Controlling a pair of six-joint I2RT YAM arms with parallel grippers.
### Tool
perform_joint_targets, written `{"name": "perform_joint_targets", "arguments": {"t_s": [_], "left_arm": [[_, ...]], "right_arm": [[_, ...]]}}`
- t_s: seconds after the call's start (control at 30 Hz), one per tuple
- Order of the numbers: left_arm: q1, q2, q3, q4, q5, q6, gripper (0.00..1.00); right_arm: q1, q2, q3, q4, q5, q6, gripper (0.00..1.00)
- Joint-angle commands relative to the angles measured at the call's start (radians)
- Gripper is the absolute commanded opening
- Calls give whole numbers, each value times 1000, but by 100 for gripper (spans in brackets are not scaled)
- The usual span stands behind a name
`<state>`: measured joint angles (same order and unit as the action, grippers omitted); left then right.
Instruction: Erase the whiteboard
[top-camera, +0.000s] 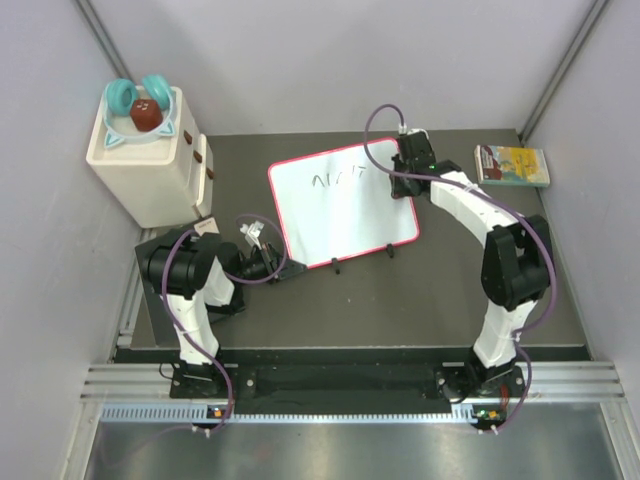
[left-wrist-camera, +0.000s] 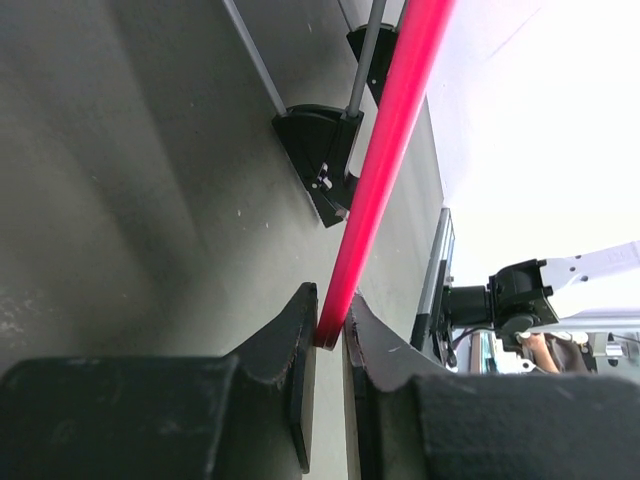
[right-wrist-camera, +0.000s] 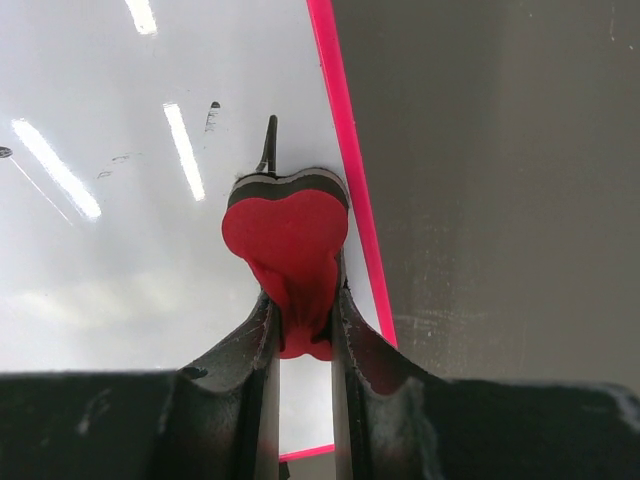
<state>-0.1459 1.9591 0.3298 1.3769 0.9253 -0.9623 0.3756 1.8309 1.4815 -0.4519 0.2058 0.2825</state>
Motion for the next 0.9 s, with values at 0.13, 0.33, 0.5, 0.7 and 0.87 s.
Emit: {"name": "perform_joint_targets", "arguments": {"t_s": [0.13, 0.33, 0.5, 0.7, 0.87], "left_arm": [[8, 9, -9, 295, -28, 36, 0], [8, 6, -11, 292, -31, 39, 0], [6, 4, -11, 289, -28, 39, 0], [8, -3, -15, 292, -28, 42, 0], [6, -3, -18, 292, -28, 43, 0]], "right_arm": [[-9, 73, 140, -5, -43, -46, 0], [-7, 71, 168, -19, -36, -51, 0], [-10, 64, 184, 9, -25, -69, 0], [-21, 174, 374, -70, -25, -95, 0], [-27, 244, 502, -125, -17, -123, 0]]}}
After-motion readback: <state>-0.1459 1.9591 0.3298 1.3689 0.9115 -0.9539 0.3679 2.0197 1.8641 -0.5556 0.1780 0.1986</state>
